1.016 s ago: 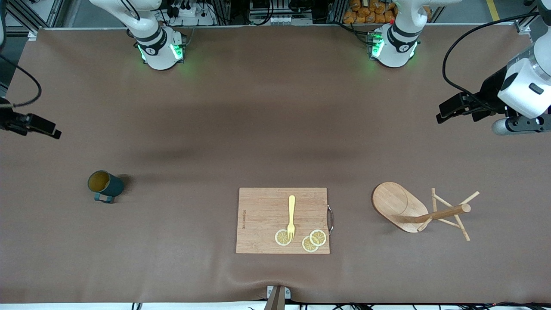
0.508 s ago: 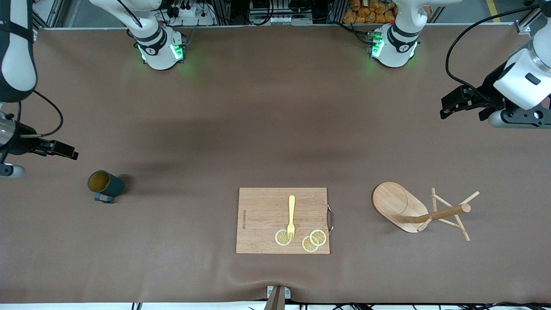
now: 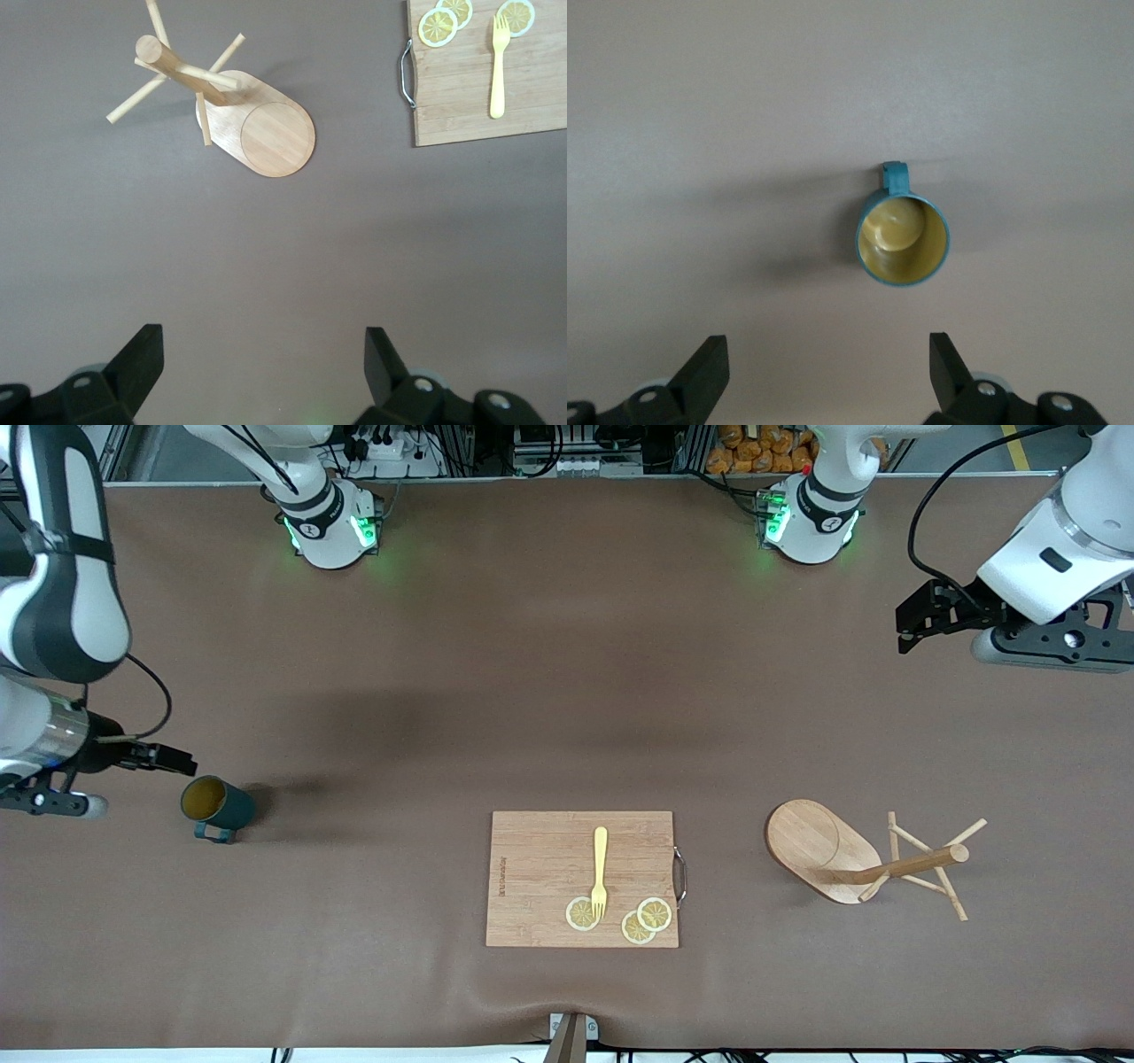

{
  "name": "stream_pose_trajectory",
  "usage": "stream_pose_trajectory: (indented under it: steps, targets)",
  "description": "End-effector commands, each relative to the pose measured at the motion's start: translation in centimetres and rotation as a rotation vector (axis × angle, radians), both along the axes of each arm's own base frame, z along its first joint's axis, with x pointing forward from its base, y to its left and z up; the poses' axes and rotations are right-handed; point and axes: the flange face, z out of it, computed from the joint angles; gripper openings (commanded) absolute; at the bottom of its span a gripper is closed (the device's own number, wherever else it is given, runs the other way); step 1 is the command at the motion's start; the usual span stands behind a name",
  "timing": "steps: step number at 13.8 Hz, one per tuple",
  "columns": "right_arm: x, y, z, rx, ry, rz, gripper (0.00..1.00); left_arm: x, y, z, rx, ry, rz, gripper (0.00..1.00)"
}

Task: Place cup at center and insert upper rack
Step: 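Reach the right gripper to the teal mug and grasp its rim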

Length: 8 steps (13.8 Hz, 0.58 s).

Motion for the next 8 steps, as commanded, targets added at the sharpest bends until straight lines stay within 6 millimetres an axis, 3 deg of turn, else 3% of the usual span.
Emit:
stream_pose_trajectory:
  steps: [1, 5, 8]
  targets:
    - [-0.2, 1.6, -3.7, -0.018, -0.025, 0.026, 1.0, -0.4, 0.7, 0.6, 0.013, -0.003, -0.011, 1.0]
    - [0.5, 1.3, -7.8, -0.023, -0.009, 0.028, 0.96, 0.0, 1.6, 0.3, 0.026, 0.001, 0.007, 1.0]
    - [0.5, 0.8, -9.3, -0.025, -0.007, 0.026, 0.91, 0.2, 2.1, 0.2, 0.025, 0.0, 0.017, 1.0]
